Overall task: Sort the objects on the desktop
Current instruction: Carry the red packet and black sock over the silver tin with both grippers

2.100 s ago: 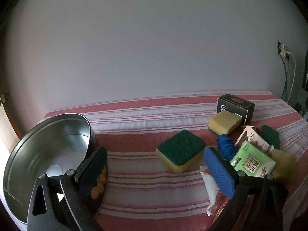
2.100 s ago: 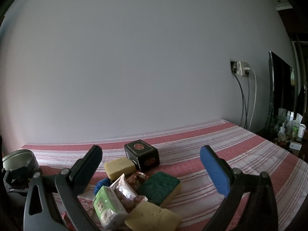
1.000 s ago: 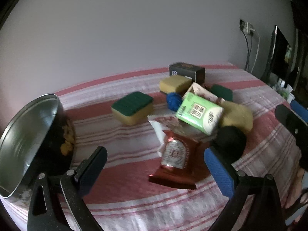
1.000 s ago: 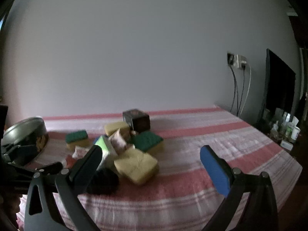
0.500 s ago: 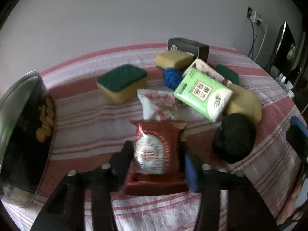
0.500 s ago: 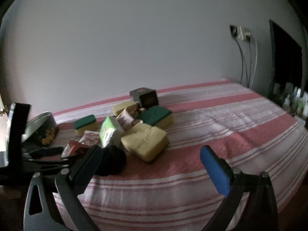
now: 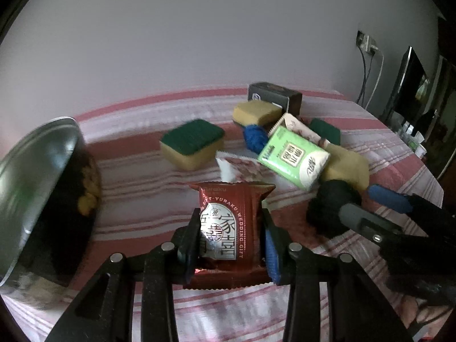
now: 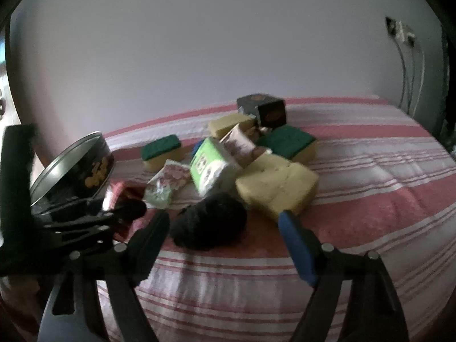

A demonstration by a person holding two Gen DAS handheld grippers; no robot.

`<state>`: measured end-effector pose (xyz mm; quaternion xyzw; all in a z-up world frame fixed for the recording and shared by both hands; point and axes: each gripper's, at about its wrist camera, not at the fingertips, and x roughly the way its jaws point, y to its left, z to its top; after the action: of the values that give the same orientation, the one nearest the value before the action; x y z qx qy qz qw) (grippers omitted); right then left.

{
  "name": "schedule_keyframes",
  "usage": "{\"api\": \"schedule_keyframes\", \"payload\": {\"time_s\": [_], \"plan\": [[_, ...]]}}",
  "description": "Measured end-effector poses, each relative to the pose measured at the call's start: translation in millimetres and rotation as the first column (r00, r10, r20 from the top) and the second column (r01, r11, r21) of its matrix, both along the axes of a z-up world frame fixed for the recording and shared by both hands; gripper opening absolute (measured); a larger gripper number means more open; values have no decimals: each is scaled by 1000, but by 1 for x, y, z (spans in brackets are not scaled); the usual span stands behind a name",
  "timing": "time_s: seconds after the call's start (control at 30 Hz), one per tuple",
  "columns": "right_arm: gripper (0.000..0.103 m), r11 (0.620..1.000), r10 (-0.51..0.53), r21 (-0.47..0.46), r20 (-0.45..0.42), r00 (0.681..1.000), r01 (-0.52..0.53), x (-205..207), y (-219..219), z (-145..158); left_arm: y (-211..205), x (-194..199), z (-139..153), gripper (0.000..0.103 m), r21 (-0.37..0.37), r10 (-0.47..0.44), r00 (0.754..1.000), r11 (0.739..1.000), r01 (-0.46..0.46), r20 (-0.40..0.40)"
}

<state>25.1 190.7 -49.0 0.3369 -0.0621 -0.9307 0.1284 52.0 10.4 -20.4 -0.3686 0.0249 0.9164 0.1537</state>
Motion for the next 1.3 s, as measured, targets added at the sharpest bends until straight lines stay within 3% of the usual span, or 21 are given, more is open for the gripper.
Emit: {"api": "schedule_keyframes", "payload": {"time_s": [0.07,0.33,0.4,0.5,0.83,1.3], "plan": [[73,1000,3,15,24,1000,-4,-5,-4,-2,-7,1,4,41,0,9,1000,1000,-9,-18],[72,1000,20,0,152,988,-20,-32,-15,-19,-17,-2,4,41,0,39,999,999,-39,-26],[64,999,15,32,154,988,-20,-34,-20,-19,-19,-5,1,41,-2,50,999,999,-50,-18],[60,998,13,59,146,989,-22,-34,-23,-19,-21,-6,-1,41,-7,65,998,998,-65,-13],[59,999,31,11,73,997,-32,-18,-23,-11,-27,-4,-1,41,-39,102,994,994,-104,-38],[59,992,125,18,-34,992,-125,5,-60,23,-55,20,30,41,-2,150,980,988,-152,-129]]}}
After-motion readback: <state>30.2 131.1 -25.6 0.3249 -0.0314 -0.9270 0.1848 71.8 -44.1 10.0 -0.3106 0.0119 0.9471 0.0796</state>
